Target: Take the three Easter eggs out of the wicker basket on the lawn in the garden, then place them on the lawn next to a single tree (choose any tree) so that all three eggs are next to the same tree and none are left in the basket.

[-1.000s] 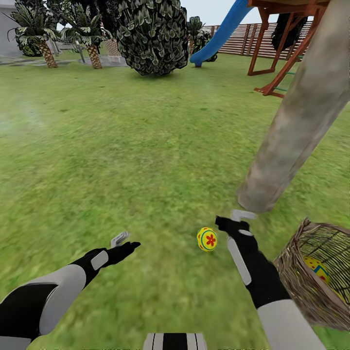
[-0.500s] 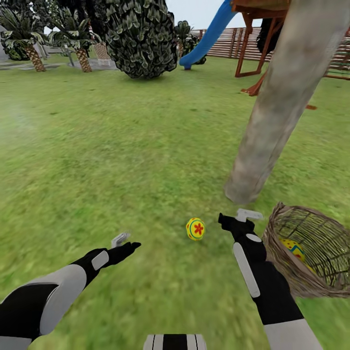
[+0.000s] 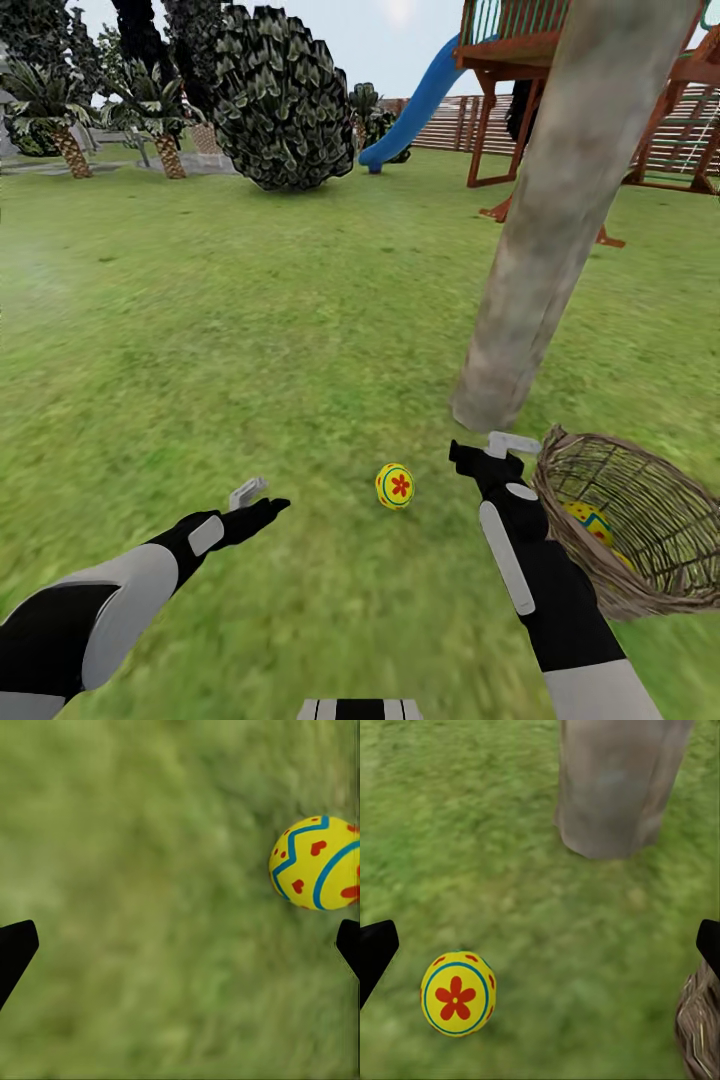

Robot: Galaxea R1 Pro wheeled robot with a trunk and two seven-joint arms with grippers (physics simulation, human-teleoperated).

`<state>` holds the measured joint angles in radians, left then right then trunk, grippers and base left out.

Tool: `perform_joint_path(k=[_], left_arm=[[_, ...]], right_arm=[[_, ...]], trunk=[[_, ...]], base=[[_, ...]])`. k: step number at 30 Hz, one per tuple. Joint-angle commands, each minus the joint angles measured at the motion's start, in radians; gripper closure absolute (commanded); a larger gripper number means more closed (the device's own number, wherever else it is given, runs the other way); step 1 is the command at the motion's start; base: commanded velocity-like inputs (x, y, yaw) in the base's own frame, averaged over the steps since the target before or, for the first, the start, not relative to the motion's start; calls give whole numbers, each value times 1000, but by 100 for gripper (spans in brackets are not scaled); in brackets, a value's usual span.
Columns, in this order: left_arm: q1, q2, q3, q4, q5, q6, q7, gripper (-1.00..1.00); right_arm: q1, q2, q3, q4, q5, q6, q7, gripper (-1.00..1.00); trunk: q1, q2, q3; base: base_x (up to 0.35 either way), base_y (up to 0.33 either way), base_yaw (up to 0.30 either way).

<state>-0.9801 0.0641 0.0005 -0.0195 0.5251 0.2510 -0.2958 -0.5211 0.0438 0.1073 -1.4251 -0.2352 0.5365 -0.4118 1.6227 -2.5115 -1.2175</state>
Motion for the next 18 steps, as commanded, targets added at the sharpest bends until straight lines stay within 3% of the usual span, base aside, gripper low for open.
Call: perform_joint_path(k=[1, 18], left_arm=[[0, 0, 0, -1, 6, 6, -2, -100], [0, -3, 0, 0, 6, 5, -2, -100]], right_arm=[[-1, 0, 2, -2, -11, 2, -10, -100], [1, -4, -1, -13, -7, 3, -10, -100]], trunk=[[-1, 0, 3], [-8, 4, 69]], base=[[0, 0, 0], [0, 0, 0]])
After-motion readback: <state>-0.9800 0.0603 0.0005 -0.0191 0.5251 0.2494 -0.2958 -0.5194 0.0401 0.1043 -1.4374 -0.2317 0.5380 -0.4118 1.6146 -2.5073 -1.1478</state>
